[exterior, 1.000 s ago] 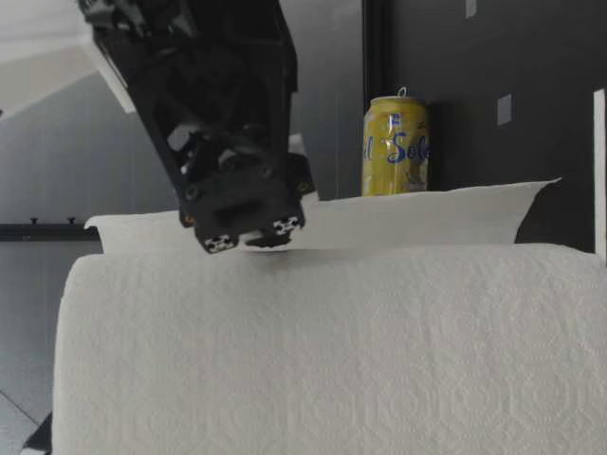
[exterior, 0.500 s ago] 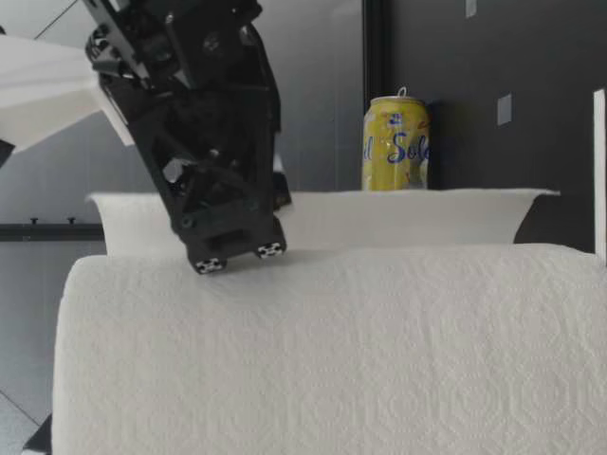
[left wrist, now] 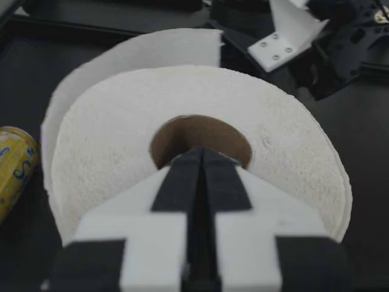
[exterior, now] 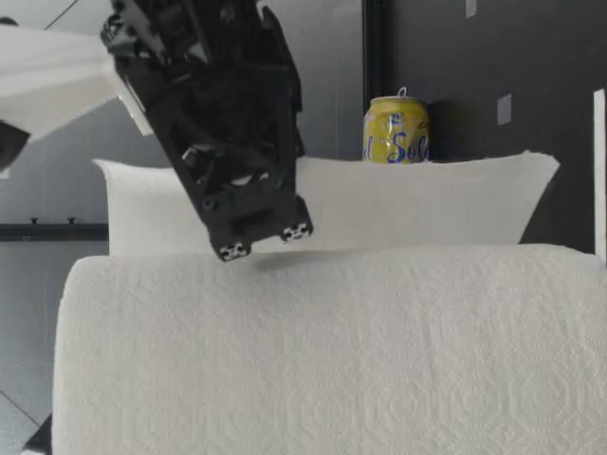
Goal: Pick up a piece of paper towel and place it on the spilled liquid.
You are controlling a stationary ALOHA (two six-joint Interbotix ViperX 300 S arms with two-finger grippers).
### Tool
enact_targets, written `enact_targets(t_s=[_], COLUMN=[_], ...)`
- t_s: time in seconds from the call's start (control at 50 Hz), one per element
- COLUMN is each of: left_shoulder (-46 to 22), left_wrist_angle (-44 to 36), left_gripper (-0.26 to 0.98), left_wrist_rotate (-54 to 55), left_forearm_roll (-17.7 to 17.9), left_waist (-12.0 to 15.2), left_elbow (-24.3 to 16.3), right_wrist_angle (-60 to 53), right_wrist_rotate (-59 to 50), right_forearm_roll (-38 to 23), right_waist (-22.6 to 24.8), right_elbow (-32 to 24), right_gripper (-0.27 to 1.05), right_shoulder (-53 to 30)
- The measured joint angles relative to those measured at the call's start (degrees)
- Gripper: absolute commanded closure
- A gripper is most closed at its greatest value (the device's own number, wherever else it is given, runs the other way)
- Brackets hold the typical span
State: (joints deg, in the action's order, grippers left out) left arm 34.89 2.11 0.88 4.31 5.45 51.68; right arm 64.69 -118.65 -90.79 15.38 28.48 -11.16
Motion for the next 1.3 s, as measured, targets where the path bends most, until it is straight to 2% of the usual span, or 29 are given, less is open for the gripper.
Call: enact_targets(t_s=[0.6, 0.94, 1.16, 1.3], left_shoulder=[-0.79, -0.79, -0.79, -0.79], left_wrist_angle=[1.49, 1.49, 1.49, 1.49], left_gripper=[0.66, 0.66, 0.66, 0.66], left_wrist_rotate=[0.0, 0.0, 0.0, 0.0], left_forearm_roll=[1.85, 3.78, 3.87, 3.87], left_waist=[0.35, 0.53, 0.44, 0.53], left_elbow=[-0.18, 0.0, 0.09, 0.18], right_wrist_angle=[2.55, 2.9, 2.9, 2.9], right_wrist_rotate=[-1.23, -8.26, -8.79, -8.7], right_forearm_roll=[8.17, 15.29, 22.06, 23.64], right_waist=[3.96, 6.68, 8.44, 8.53], right_elbow=[5.45, 10.9, 14.94, 16.79], right_gripper=[0.89, 0.89, 0.89, 0.89], right_shoulder=[2.72, 2.55, 2.46, 2.29])
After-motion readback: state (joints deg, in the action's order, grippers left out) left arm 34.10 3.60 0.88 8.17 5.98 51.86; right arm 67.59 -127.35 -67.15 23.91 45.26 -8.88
